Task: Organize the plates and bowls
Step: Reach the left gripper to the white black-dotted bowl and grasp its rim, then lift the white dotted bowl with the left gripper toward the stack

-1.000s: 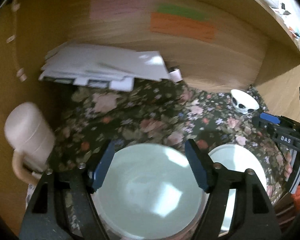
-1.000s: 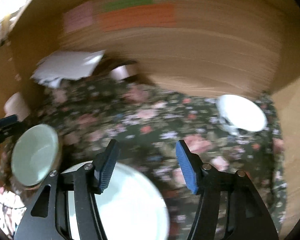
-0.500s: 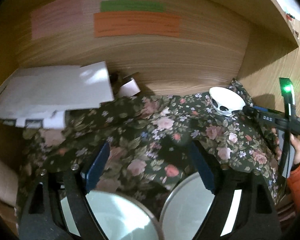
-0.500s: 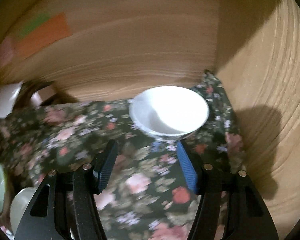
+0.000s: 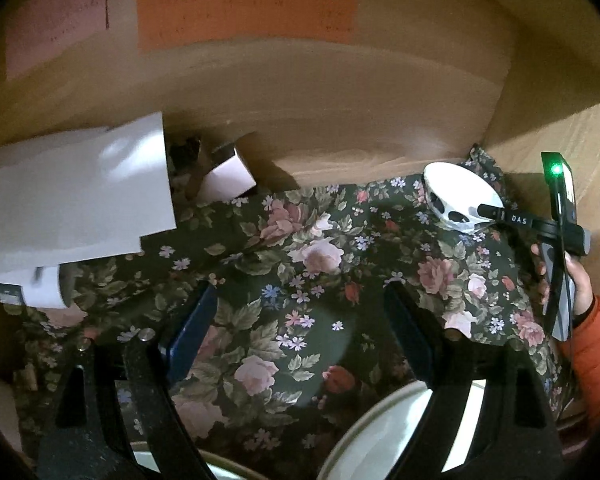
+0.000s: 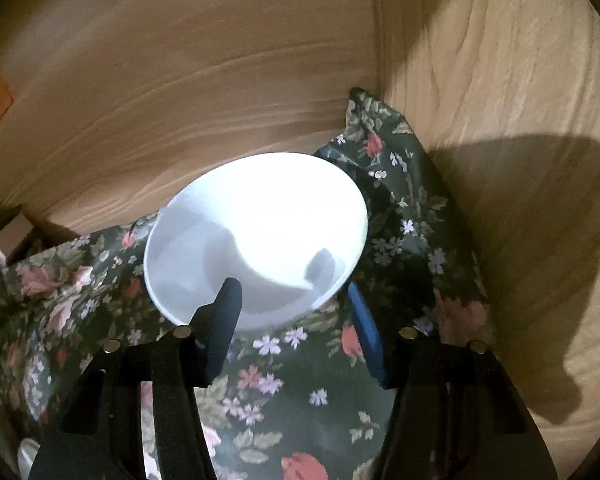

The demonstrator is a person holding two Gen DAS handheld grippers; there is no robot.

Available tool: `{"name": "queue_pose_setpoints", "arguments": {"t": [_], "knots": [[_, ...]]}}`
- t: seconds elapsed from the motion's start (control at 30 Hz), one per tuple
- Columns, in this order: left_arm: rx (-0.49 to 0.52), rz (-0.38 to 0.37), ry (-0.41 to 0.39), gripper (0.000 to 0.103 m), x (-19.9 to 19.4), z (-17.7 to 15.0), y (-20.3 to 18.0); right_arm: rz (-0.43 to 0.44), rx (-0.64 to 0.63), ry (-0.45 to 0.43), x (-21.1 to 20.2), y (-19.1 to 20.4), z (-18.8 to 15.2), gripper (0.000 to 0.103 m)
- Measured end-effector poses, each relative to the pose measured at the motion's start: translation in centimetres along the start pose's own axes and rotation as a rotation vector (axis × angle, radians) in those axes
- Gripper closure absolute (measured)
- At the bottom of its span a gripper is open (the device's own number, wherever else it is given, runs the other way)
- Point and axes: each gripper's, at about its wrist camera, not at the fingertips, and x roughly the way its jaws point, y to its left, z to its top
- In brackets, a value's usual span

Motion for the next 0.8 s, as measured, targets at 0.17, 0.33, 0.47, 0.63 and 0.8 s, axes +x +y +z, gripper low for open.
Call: {"name": "queue_pose_setpoints", "arguments": {"t": [0.17, 0.33, 0.47, 0.63, 0.8], "knots": [[0.005, 0.006, 0.028, 0.018, 1.3, 0.3, -0.1, -0.032, -0.012, 0.001, 1.3, 0.2, 0.2, 0.057], [0.004, 0.005, 0.044, 0.018, 2.0, 0.8, -0.5, -0.011, -0.04, 0.026, 1.5, 0.5, 0.1, 0.078], [-0.002, 0.006, 0.066, 0.018, 3.0, 1.3, -1.1, 0.039, -0.094, 0.037, 0.8, 2.0, -0.6, 0.08], [-0.03, -0.009, 0.126, 0.018, 5.0, 2.0, -2.1, 0.115, -0.167, 0.067, -0.2, 4.4, -2.3, 0.081], [-0.01, -0.021, 0.14, 0.018, 6.6, 2.8, -3.9, 0.173, -0.235, 0.086, -1.6, 6.7, -4.2, 0.081]]}}
